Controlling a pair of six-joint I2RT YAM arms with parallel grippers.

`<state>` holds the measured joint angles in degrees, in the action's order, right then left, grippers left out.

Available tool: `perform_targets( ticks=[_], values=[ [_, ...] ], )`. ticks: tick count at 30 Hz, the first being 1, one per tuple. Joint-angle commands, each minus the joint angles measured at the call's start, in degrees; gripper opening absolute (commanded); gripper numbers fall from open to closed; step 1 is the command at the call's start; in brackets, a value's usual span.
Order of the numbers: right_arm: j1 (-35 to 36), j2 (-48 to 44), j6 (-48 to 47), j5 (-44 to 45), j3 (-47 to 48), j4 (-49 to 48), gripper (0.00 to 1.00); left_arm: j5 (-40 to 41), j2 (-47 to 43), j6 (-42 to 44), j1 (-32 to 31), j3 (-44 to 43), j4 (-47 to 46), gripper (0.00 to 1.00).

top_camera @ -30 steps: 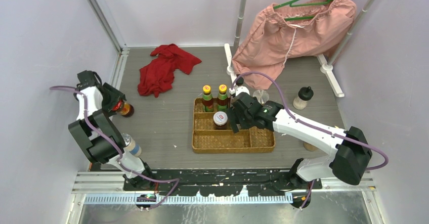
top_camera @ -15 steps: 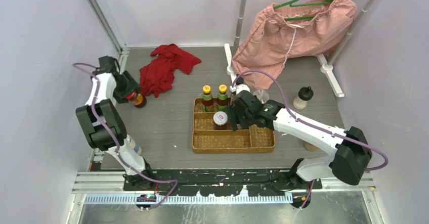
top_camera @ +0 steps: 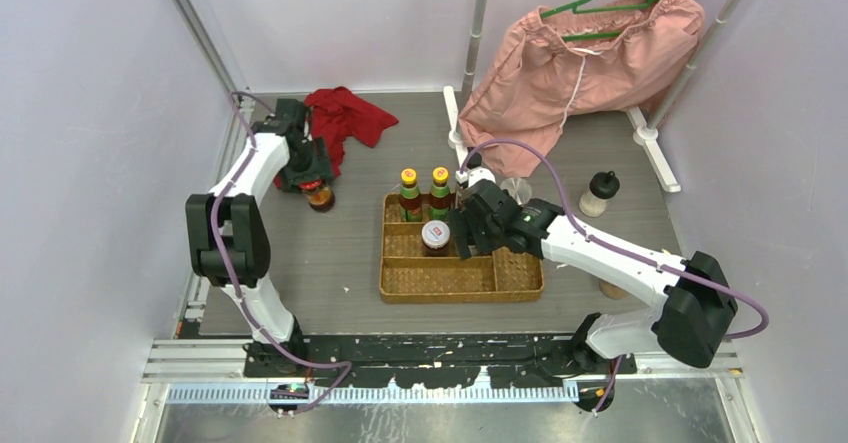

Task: Organize the condiment bottles
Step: Place the bottle in the storage box.

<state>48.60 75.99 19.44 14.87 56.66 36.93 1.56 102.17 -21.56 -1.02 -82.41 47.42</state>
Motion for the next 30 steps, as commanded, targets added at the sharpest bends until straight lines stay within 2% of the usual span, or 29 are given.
perform_targets(
  ticks=[1,15,30],
  values=[
    [-0.3,-2.9,0.7,0.1,-0.2,-1.1,0.93,0.7,-1.9,-0.1,-4.6,2.9,3.9,0.43],
    [-0.3,-6.1,2.8,0.1,-1.3,-0.3,0.92,3.7,-10.8,0.8,-14.6,4.7,10.6,0.36],
    [-0.3,-9.0,4.0,1.1,0.8,3.2,0.92,1.8,-23.3,0.3,-17.9,2.5,14.2,0.36]
  ],
)
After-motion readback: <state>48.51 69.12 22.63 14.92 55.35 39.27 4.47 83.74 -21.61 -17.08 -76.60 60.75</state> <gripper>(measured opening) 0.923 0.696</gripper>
